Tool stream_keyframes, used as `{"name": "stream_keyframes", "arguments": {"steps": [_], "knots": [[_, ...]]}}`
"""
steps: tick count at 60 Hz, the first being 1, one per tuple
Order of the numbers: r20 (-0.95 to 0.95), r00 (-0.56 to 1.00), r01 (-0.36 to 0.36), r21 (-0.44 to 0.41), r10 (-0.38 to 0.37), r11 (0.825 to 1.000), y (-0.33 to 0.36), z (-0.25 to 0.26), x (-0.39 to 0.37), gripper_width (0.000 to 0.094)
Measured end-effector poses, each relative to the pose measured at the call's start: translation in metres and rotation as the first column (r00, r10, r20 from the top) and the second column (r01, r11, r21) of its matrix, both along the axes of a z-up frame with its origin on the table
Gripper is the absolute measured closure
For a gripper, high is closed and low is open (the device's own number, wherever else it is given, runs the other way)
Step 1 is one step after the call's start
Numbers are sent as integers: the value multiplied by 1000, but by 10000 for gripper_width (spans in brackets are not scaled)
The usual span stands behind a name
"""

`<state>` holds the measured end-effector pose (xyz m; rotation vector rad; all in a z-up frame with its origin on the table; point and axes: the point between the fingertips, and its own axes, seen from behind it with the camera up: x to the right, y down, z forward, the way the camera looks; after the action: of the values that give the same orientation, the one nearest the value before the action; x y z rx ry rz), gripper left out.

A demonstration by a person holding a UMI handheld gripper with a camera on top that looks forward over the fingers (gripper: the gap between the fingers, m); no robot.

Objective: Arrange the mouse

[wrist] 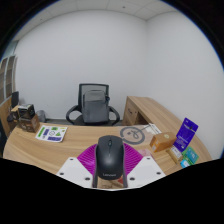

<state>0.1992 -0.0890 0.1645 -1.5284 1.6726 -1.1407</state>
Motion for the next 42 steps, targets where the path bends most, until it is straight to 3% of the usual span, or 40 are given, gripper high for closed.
{"name": "stream_keyframes", "arguments": {"steps": [7,23,28,33,37,42], "knots": [[-35,998,42,-31,-43,999,-51,-44,16,597],[-196,974,126,60,-112,990,-99,-168,15,595],[-197,972,146,103,-124,984,-102,-176,14,594],[-200,975,108,70,-92,992,-100,-175,17,582],[-199,977,95,72,-79,993,-98,-176,17,528],[-218,972,109,79,-90,991,-99,-181,14,394]]}}
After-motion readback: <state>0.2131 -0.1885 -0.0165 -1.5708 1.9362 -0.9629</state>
